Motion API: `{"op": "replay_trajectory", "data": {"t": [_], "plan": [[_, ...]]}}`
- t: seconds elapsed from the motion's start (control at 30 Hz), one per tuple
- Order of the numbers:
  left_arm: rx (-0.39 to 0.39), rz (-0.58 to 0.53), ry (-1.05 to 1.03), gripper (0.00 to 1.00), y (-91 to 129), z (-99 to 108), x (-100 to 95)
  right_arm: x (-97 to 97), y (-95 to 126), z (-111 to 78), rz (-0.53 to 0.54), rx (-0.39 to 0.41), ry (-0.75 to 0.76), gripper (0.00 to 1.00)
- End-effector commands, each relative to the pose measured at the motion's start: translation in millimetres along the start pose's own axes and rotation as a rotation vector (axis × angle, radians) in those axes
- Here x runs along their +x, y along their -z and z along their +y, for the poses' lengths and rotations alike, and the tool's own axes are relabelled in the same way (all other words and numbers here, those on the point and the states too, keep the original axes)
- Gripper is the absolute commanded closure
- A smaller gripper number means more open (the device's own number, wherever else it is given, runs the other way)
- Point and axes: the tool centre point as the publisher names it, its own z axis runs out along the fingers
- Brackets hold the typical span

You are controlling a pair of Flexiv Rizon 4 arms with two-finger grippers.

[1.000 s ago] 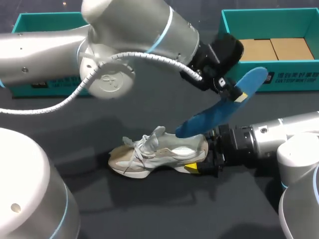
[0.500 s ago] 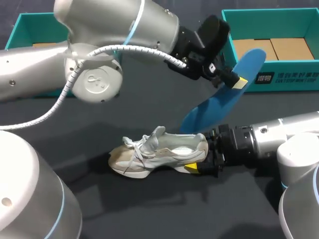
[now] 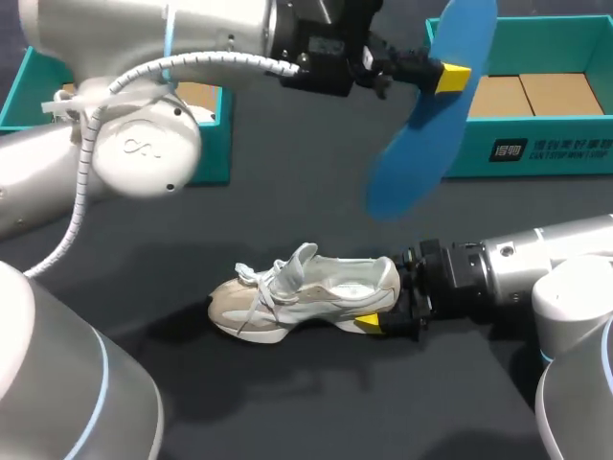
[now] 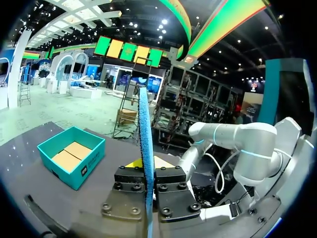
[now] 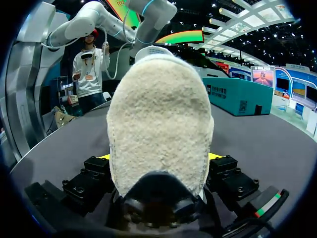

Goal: Take the shoe out of the shoebox, open the shoe tongue, remove and reinsert the insole, then place the shoe into the shoebox

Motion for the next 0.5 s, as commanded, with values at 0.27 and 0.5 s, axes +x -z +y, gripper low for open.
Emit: {"op": "replay_trajectory", "data": {"t": [0.27, 0.5], "plan": [[0.08, 0.046, 0.029, 1.0, 39.3, 10.9, -0.9, 0.7, -1.7, -0.9, -0.002, 0.002, 0.0, 1.0], [0.11, 0.014, 0.018, 1.0, 85.4, 6.5, 4.3, 0.7, -1.7, -0.9, -0.002, 0.002, 0.0, 1.0]]}}
